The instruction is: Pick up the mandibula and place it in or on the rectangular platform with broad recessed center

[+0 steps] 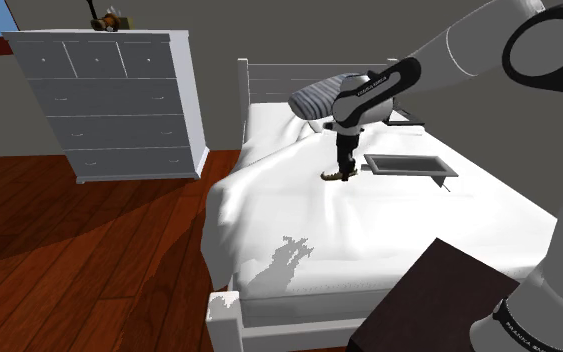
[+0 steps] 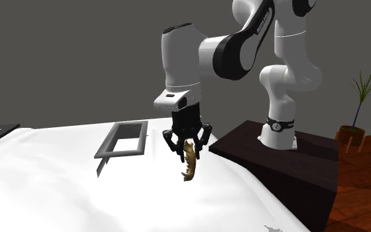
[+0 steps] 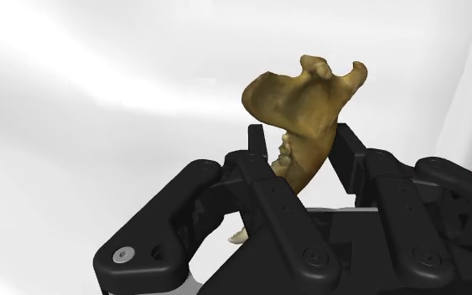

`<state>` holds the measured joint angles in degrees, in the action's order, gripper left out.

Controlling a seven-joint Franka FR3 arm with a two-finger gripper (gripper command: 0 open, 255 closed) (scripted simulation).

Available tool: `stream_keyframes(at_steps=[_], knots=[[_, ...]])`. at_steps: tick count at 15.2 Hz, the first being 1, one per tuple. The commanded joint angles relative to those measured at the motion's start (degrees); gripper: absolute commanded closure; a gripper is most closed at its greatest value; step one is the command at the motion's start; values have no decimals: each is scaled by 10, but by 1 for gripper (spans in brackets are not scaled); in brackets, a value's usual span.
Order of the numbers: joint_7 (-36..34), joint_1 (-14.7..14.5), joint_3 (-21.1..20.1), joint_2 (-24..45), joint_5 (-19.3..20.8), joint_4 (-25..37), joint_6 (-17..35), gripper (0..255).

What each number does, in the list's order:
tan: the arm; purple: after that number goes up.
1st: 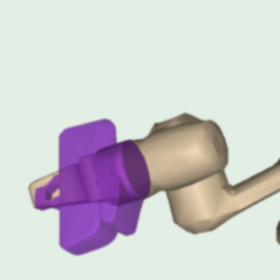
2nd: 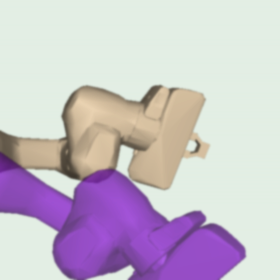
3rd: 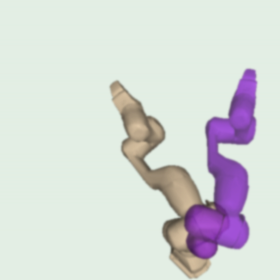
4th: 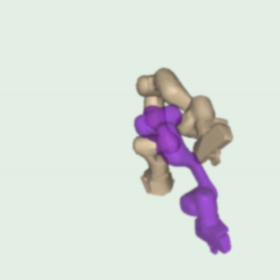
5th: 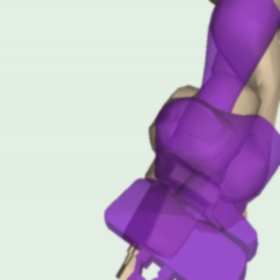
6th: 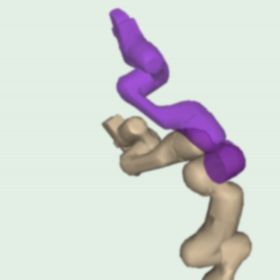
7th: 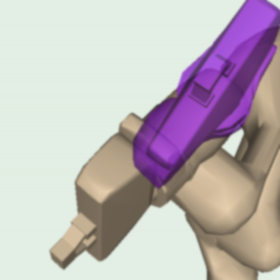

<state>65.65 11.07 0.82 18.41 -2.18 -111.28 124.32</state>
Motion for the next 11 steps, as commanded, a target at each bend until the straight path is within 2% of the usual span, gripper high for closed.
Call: stream_keyframes(at_steps=[1, 11], knots=[[19, 13, 7, -3, 0, 0, -4, 255], [144, 96, 49, 33, -5, 56, -27, 255]])
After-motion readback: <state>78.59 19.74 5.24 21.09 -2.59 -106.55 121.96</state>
